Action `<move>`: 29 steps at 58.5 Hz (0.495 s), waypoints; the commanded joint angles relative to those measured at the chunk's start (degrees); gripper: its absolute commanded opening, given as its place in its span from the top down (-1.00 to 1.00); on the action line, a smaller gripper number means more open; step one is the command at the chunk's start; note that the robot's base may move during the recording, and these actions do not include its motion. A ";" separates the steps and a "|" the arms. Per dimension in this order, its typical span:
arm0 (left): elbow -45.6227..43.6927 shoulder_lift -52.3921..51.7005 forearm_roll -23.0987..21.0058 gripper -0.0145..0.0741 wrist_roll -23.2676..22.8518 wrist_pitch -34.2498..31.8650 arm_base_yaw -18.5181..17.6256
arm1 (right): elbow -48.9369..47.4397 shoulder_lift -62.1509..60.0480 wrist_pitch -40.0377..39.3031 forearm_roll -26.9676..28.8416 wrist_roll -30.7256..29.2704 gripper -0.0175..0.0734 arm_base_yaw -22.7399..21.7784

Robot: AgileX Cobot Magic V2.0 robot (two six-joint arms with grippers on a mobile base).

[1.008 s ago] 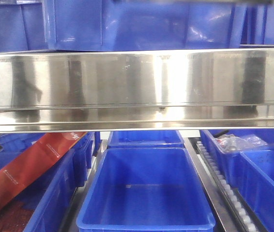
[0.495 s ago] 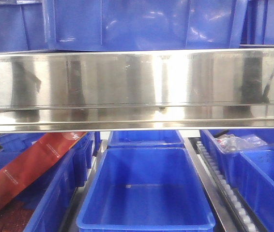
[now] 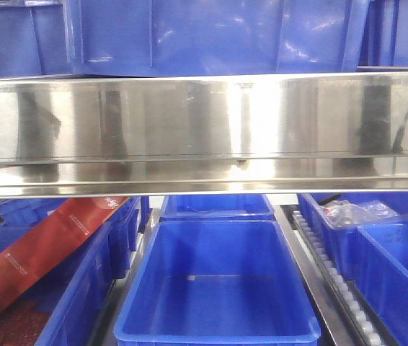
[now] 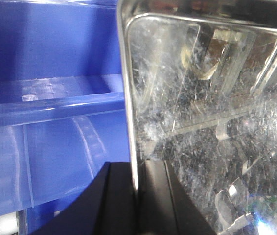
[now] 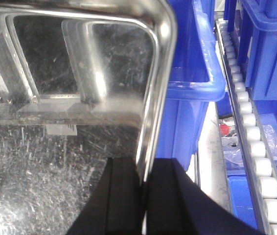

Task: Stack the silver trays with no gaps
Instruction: 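Lift the tray with both grippers and pull it off the shelf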

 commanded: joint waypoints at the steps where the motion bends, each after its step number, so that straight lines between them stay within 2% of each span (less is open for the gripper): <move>1: -0.58 -1.18 0.65 0.73 0.51 -2.84 -0.10 | -0.44 -0.84 -1.82 -1.11 -1.51 0.79 -0.17; 29: -0.58 -1.18 0.65 0.73 0.51 -2.84 -0.10 | -0.44 -0.84 -1.82 -1.11 -1.51 0.79 -0.17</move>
